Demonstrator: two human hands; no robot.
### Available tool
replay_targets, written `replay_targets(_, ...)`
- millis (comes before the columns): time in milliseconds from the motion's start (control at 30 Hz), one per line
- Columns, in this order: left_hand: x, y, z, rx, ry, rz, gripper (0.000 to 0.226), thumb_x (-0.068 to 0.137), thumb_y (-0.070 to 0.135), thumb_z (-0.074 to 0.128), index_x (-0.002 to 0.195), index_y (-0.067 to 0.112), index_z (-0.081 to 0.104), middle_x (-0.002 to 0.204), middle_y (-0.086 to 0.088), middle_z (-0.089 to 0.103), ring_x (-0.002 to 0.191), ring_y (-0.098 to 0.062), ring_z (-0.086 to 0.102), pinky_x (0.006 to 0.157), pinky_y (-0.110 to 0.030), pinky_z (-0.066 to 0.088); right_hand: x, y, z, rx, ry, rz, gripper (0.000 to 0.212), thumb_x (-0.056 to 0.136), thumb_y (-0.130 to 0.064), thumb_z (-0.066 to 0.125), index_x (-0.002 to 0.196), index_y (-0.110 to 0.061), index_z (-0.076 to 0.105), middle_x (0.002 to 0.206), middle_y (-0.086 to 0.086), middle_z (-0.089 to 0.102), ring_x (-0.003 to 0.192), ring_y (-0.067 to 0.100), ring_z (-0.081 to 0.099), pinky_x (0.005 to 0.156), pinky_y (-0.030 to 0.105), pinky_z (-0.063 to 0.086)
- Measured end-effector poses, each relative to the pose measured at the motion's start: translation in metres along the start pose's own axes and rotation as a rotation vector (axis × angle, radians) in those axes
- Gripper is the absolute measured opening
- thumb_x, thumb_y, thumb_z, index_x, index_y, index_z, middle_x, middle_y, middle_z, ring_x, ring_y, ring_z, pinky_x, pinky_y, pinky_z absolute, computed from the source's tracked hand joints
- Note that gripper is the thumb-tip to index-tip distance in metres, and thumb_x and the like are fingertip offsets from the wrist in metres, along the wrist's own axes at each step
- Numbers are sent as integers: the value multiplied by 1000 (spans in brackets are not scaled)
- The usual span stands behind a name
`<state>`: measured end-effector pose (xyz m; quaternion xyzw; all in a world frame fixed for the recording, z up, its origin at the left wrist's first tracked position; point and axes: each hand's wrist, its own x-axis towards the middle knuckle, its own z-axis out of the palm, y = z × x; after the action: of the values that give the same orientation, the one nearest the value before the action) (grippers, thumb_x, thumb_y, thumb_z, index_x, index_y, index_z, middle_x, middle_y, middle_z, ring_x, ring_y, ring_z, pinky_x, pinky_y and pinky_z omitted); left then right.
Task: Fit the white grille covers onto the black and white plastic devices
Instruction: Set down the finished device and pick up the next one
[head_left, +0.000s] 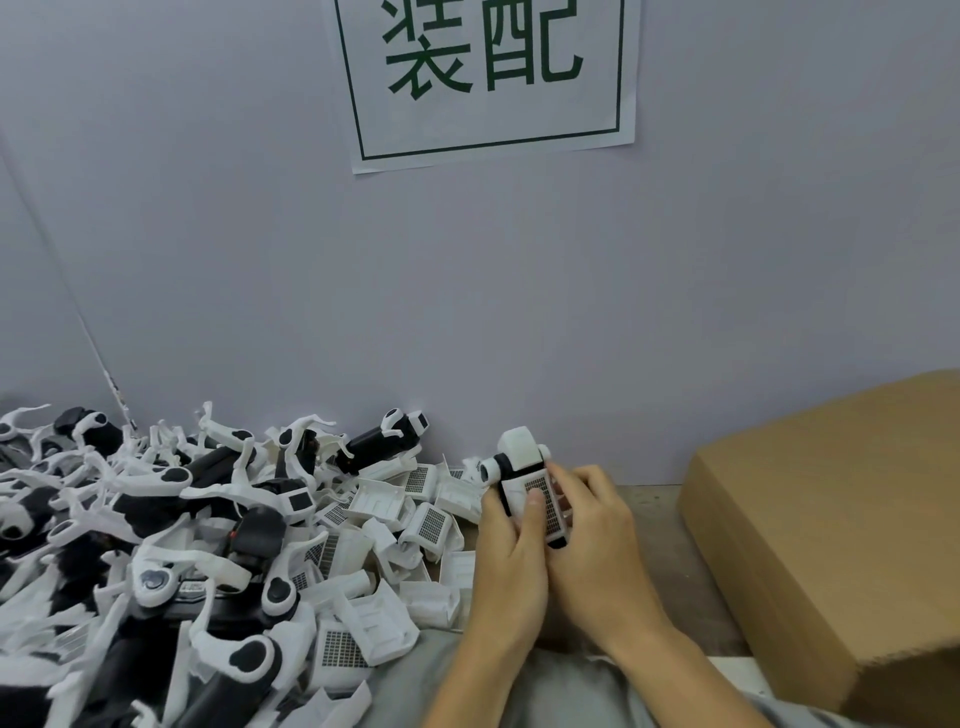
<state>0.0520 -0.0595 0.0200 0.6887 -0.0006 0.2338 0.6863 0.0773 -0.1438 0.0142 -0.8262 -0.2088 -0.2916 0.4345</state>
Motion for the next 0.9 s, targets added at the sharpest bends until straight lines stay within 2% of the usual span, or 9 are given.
replay_targets(133,2,-2,-5,-28,87,9,17,101,18,55,117,15,59,103,1,73,93,-8,69,76,-14,51,-2,-1,-1,-25,-93,-28,41,92,-30,65,132,-34,56,106,-18,47,91,1,57,80,21,53)
replay_targets(200,6,-2,-10,-104,138,-60,15,101,12,56,112,12,65,96,-1,76,86,-8,72,70,-15,52,-3,-2,-3,142,-103,1,37,92,-20,63,124,-39,61,108,-15,55,91,2,61,78,15,52)
replay_targets(267,7,1,-13,-192,127,-108,17,99,8,56,107,10,71,88,-1,78,78,-7,72,63,-15,52,-2,-5,-5,437,-78,175,32,95,-14,63,111,-42,65,105,-8,68,90,6,66,76,17,54)
replay_targets(333,4,3,-12,-188,56,-97,19,99,7,56,107,10,72,90,-5,78,78,-9,72,61,-14,51,2,-6,-6,594,-116,330,16,98,-21,62,107,-29,72,98,-2,76,92,10,71,81,29,58)
replay_targets(400,1,2,-9,-123,16,-65,20,100,9,54,106,12,73,92,-7,77,80,-9,71,62,-13,50,3,-6,-6,642,-151,412,20,99,-25,59,99,-15,76,91,2,78,88,15,74,82,37,60)
replay_targets(533,2,0,-9,-18,58,-37,20,100,9,55,96,13,75,86,-5,76,80,-12,70,67,-19,52,4,-4,-9,718,-138,506,18,95,-22,65,89,-12,79,83,4,78,82,17,75,68,25,59)
replay_targets(667,6,-3,-11,-38,101,-75,23,96,18,64,78,14,78,75,-7,75,71,-14,68,66,-27,54,7,-5,-6,606,-99,498,27,93,-32,69,75,-15,81,72,0,77,70,10,73,60,23,53)
replay_targets(800,10,-6,-14,-153,233,-131,18,93,23,68,82,15,79,80,-7,77,79,-23,71,76,-36,55,2,-7,-4,149,-56,207,18,93,-47,61,95,-31,68,83,-18,67,82,-4,63,73,15,48)
replay_targets(900,14,-3,-18,-353,282,-248,34,99,30,58,80,12,80,85,-9,78,79,-23,74,71,-36,58,-3,-10,0,-104,-254,92,41,82,-64,51,111,-34,53,102,-17,56,94,4,55,79,23,45)
